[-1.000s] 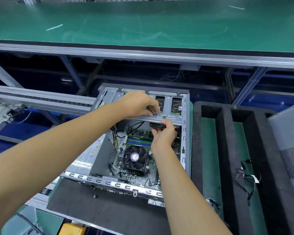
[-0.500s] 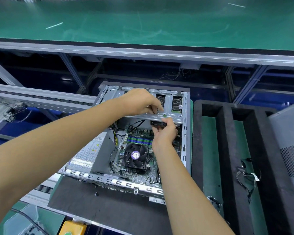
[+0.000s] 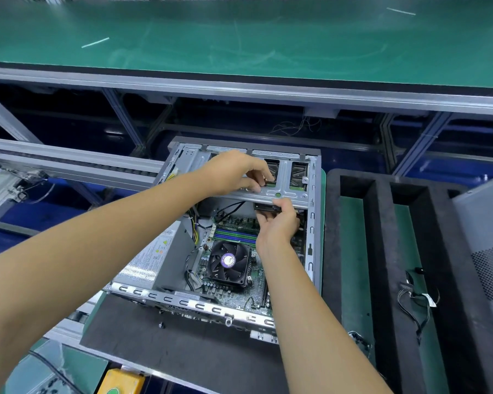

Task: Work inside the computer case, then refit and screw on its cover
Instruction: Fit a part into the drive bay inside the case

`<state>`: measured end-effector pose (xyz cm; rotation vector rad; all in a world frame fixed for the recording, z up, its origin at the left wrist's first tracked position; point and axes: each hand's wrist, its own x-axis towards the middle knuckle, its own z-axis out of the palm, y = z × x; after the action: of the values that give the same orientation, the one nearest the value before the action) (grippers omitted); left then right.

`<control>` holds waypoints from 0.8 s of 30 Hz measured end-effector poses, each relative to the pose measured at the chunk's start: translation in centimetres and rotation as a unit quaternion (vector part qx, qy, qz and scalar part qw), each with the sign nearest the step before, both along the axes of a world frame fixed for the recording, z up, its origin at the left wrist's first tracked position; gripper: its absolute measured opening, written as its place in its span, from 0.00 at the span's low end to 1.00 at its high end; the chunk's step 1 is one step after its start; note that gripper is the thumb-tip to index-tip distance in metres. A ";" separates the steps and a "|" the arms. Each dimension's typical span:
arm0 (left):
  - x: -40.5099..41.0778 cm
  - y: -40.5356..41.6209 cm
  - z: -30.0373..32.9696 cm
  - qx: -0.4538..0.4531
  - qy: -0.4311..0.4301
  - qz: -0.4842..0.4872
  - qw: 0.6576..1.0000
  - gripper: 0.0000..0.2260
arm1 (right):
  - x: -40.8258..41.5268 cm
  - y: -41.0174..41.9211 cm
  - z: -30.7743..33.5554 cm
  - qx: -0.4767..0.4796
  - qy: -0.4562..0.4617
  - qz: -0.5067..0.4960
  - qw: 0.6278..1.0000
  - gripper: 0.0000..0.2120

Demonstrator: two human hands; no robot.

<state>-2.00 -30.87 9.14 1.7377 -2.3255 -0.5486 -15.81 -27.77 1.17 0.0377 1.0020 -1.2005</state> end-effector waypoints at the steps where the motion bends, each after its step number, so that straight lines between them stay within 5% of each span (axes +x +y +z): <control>1: -0.1 0.1 -0.1 -0.009 0.002 0.005 1.000 0.14 | 0.0 0.0 0.0 -0.001 -0.002 -0.001 1.000 0.15; 12: -0.2 0.1 0.0 -0.014 -0.039 0.009 0.999 0.18 | 0.0 0.0 0.1 0.000 -0.004 -0.002 1.000 0.14; 18: 0.1 0.4 0.1 0.020 0.047 0.017 0.999 0.21 | 0.0 0.0 0.0 0.001 -0.006 -0.004 1.000 0.14; 21: 0.8 1.7 0.0 -0.052 0.098 0.083 0.990 0.19 | 0.0 0.1 0.0 0.001 -0.002 0.002 1.000 0.14; 24: 1.4 4.2 -0.8 -0.163 0.021 0.244 0.956 0.15 | -0.1 0.1 0.1 -0.003 -0.010 -0.002 1.000 0.14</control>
<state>-0.56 -26.66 8.35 1.9958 -1.7298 -0.1041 -15.88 -27.68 1.26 0.0477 0.9807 -1.2047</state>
